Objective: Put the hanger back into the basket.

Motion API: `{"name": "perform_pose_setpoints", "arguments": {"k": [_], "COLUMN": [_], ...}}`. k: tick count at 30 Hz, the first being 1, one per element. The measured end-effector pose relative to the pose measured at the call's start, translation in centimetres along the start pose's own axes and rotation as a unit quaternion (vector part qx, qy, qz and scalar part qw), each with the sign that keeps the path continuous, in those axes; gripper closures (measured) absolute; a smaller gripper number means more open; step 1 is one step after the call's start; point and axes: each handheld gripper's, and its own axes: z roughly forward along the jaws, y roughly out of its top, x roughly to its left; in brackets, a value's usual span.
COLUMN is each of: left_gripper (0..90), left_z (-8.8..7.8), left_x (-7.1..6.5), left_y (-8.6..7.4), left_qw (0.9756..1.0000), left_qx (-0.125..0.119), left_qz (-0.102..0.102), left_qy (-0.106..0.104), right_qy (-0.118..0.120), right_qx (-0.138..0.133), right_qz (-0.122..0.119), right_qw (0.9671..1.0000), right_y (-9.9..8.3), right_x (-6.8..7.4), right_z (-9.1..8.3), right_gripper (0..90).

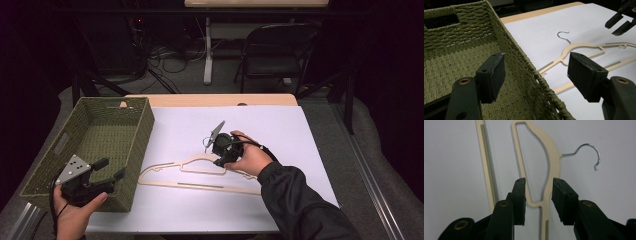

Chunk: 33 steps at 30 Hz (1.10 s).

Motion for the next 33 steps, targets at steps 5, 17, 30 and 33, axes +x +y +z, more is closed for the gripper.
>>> {"name": "perform_pose_setpoints", "arguments": {"k": [5,17,30,33], "left_gripper": [30.3,30.3,30.3,30.3], "left_z": [0.0,0.0,0.2,0.3], "left_x": [0.0,0.1,0.0,0.0], "left_y": [0.0,0.0,-0.1,-0.1], "left_qw": [1.0,1.0,1.0,1.0], "left_qx": [0.001,0.0,0.003,0.005], "left_qz": [0.001,-0.001,0.0,0.0], "left_qy": [0.0,0.0,-0.001,-0.001], "right_qy": [0.007,0.026,0.042,0.045], "right_qx": [0.014,0.049,0.073,0.082], "right_qz": [-0.015,-0.042,-0.043,-0.048], "right_qw": [0.9998,0.9976,0.9955,0.9945], "right_y": [0.2,0.2,0.4,0.6], "right_x": [0.3,0.7,0.7,0.6], "right_z": [0.8,2.9,5.2,5.5], "right_gripper": [63.5,67.3,72.7,74.9]}}
